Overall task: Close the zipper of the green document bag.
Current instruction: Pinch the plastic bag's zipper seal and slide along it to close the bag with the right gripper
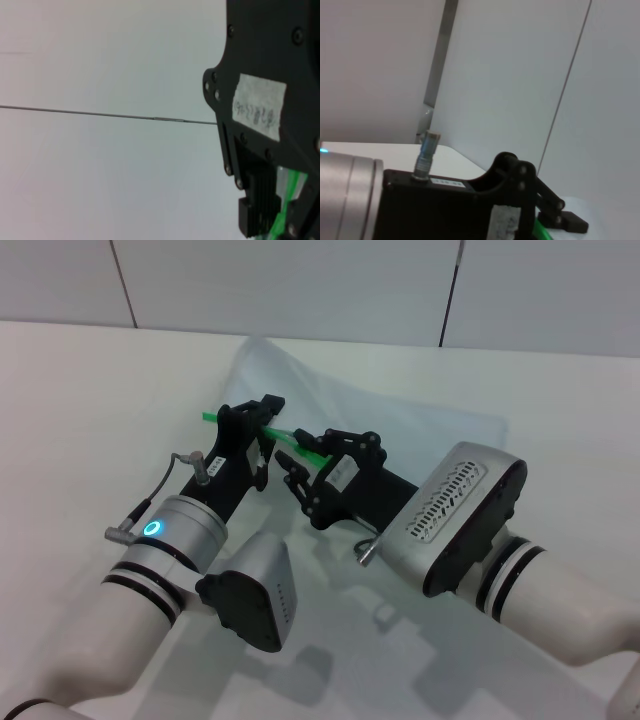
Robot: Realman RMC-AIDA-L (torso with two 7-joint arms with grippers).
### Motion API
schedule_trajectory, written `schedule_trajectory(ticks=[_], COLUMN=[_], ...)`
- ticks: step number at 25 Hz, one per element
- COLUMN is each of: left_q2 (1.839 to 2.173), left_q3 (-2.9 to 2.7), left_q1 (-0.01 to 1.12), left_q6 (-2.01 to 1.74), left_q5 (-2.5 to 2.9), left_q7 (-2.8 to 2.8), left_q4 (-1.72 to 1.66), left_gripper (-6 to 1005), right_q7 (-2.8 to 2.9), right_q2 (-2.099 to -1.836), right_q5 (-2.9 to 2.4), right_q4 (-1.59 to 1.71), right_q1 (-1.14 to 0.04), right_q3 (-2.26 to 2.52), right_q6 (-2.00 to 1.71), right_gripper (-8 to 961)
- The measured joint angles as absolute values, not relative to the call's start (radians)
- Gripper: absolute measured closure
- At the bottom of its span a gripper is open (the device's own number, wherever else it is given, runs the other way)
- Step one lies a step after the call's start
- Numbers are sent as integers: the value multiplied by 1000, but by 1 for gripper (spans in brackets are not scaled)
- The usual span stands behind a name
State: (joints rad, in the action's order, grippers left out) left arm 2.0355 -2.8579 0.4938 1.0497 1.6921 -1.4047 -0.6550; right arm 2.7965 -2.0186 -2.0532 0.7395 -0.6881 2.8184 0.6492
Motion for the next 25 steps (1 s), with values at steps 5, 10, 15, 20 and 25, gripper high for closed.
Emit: schedule_trajectory(ticks=[5,10,15,20,25], left_q2=[2035,2035,2035,2034,2034], left_q3=[-2858,-2858,-2858,-2858,-2858], left_q1=[494,494,494,493,491], left_q6=[1050,1051,1051,1048,1048], left_q5=[1692,1692,1695,1701,1701], left_q7=[-1408,-1409,-1410,-1411,-1411], left_q4=[-655,-655,-655,-657,-658], left_gripper=[944,944,944,944,944], right_q7=[2796,2796,2796,2796,2796], right_q2=[-2019,-2020,-2020,-2020,-2020], right_q5=[-2052,-2053,-2056,-2058,-2059], right_q4=[730,728,725,716,698], right_q1=[-687,-687,-682,-658,-657], right_q3=[2816,2816,2817,2828,2823], right_q6=[649,649,656,735,740], right_gripper=[672,682,682,681,681])
